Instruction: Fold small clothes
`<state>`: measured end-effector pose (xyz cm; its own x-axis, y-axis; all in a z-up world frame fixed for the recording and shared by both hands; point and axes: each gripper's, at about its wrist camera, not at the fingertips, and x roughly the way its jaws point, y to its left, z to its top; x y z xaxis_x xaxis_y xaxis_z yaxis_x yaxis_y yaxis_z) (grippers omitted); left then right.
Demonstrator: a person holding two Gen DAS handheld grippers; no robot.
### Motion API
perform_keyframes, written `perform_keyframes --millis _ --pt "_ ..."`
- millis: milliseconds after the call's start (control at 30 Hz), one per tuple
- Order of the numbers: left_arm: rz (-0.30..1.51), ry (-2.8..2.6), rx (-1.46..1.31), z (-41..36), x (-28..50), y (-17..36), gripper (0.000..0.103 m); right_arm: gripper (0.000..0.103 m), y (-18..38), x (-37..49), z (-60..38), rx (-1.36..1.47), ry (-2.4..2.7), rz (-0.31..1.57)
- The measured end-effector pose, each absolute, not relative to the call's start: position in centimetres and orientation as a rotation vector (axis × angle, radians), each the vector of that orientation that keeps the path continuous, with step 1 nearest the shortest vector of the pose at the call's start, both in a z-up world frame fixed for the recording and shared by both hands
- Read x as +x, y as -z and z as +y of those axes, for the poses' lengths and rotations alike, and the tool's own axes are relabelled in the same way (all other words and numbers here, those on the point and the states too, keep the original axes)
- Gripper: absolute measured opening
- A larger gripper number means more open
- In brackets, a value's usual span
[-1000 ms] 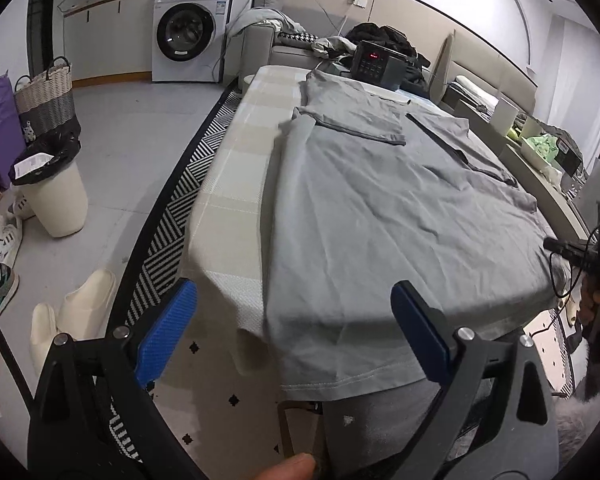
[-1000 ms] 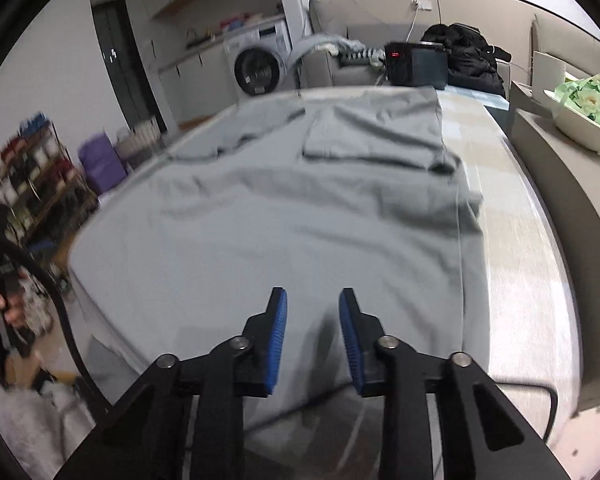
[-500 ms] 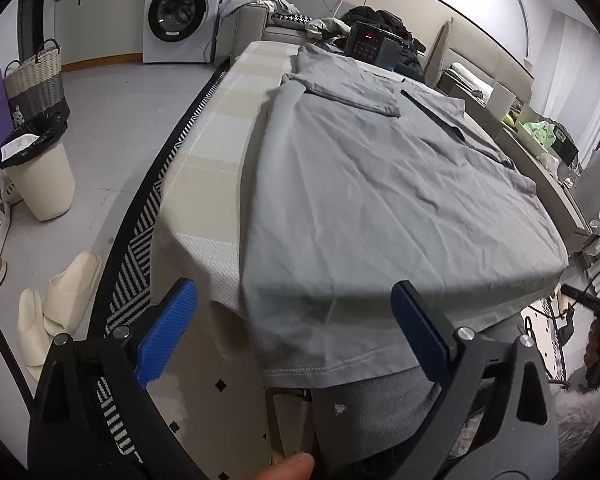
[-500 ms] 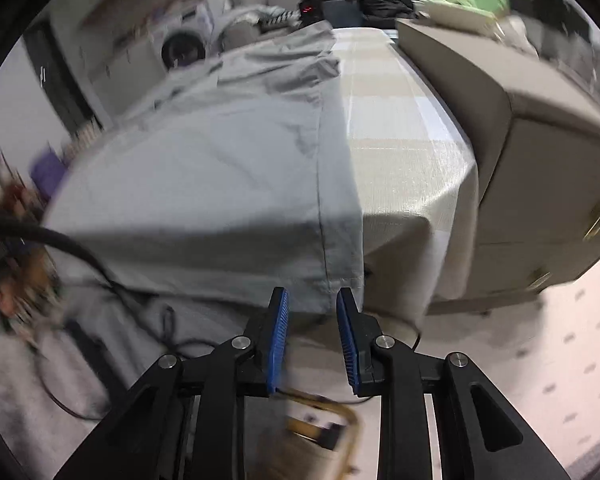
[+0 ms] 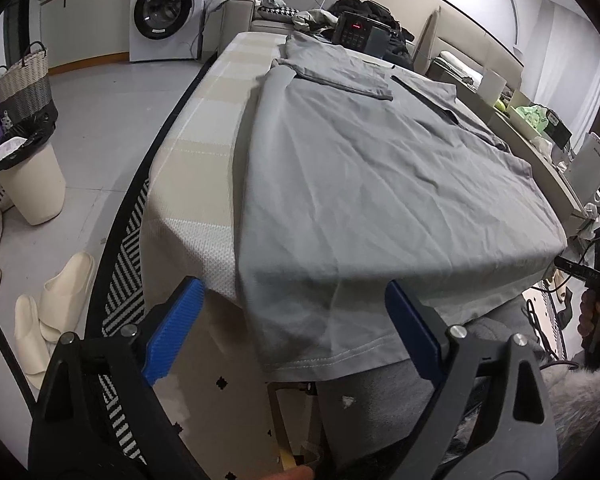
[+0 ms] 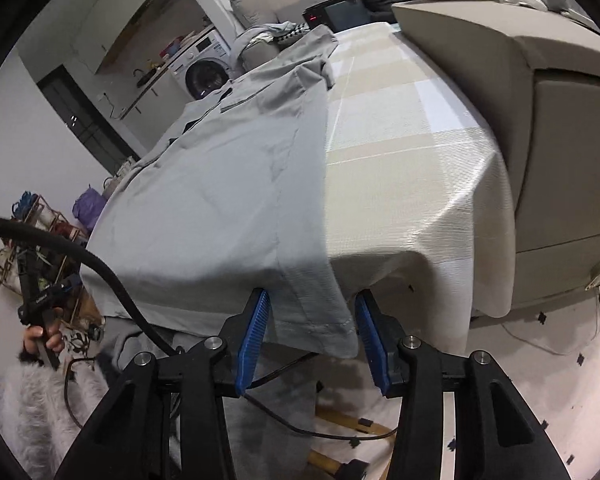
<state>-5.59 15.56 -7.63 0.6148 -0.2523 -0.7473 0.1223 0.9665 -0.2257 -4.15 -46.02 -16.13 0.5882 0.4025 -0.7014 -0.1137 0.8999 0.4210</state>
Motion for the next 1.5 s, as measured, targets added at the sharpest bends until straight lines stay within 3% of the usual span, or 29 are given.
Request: perform_keyframes --millis 400,567,633,1100,1200,1367,1500 --pt "0.893 0.218 -0.150 15.5 -5.4 8.5 0.091 0.044 14.6 -4.9 -43.3 0.246 -0.358 0.872" --pt "0.893 0.218 -0.144 15.4 -5.3 8.4 0.091 0.013 13.8 -5.3 -43.3 0.251 -0.390 0.839" --pt "0.891 0.224 -0.135 15.4 -5.4 8.4 0.091 0.009 13.3 -5.4 -43.5 0.267 -0.404 0.813" --pt "0.995 0.337 -0.263 17.9 -5.0 12.8 0.091 0.007 11.8 -5.5 -44.3 0.407 -0.472 0.750" --pt "1.003 0.363 -0.326 18.2 -4.5 13.6 0.082 0.007 12.2 -5.5 -44.2 0.407 -0.471 0.768" --pt "1.018 0.444 -0.382 18.6 -4.6 13.8 0.055 0.008 13.2 -5.3 -44.2 0.405 -0.470 0.810" --pt "1.015 0.458 -0.384 18.3 -4.3 14.0 0.049 0.011 14.5 -4.7 -44.6 0.423 -0.475 0.836"
